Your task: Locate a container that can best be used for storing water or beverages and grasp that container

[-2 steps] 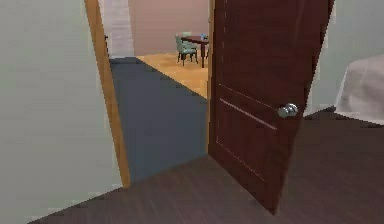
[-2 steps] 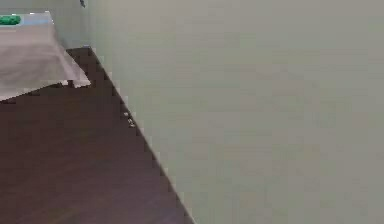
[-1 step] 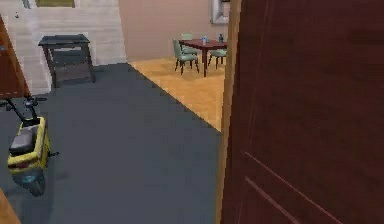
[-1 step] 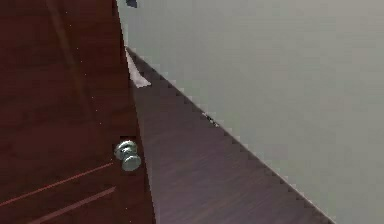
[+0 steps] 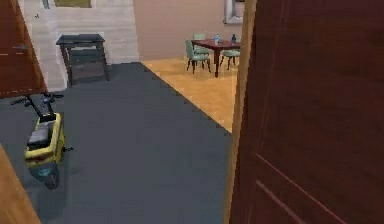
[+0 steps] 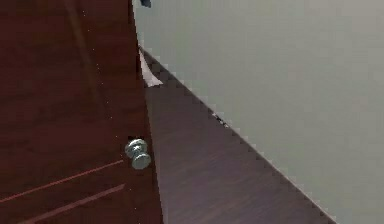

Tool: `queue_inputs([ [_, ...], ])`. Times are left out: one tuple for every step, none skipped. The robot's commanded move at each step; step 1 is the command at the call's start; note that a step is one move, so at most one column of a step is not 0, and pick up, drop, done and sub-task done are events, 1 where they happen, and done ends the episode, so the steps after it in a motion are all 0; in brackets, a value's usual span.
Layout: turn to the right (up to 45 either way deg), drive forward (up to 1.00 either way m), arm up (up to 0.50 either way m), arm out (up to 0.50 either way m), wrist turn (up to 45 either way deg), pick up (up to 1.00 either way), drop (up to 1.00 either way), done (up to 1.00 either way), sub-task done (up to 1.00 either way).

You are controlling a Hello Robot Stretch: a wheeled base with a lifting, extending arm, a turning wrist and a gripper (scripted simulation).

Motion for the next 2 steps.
queue_inputs([
  [0.0, 0.50, 0.00, 0.00, 0.0, 0.00, 0.00, 0.00, 0.00],
  [-24.0, 0.00, 0.00, 0.00, 0.0, 0.00, 0.00, 0.00, 0.00],
])
